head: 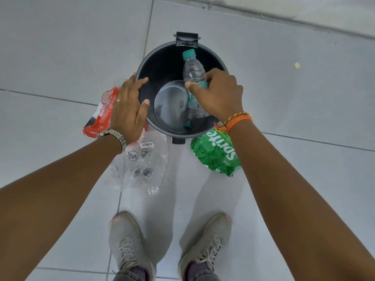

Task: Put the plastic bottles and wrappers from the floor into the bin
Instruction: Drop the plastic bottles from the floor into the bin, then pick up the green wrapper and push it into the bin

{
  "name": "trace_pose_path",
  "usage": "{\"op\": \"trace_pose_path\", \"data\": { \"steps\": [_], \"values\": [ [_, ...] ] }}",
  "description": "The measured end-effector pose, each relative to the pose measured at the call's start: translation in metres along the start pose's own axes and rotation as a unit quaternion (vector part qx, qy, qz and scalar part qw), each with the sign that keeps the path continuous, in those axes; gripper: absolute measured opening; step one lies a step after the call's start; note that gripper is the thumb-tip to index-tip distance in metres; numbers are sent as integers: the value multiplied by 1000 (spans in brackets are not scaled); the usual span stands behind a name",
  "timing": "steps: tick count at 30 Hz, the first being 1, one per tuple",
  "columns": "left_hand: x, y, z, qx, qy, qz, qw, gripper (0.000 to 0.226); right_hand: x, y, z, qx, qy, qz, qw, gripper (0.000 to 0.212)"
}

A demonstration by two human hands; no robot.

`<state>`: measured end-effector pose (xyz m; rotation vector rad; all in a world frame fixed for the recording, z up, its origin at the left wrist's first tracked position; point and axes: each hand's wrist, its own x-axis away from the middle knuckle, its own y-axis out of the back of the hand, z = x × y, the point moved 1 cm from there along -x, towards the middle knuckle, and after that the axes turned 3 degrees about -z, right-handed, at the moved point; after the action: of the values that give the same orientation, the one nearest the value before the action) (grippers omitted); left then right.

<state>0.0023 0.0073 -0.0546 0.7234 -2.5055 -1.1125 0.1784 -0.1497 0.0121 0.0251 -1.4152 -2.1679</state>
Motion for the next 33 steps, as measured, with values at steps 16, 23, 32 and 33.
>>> {"op": "trace_pose_path", "data": {
  "steps": [16, 23, 32, 33],
  "values": [
    [1, -3, -2, 14, 22, -2, 1000, 50, 103, -79, -217, -206, -459, 94, 859, 42],
    [2, -2, -3, 25, 22, 2, 999, 51, 105, -127, -220, -279, -491, 22, 825, 38],
    [4, 4, -14, 17, 28, 17, 999, 50, 142, -24, -200, -385, -445, -120, 800, 22],
    [3, 5, -15, 19, 27, 18, 999, 50, 147, -6, -197, -411, -435, -166, 784, 23]
  ]
}}
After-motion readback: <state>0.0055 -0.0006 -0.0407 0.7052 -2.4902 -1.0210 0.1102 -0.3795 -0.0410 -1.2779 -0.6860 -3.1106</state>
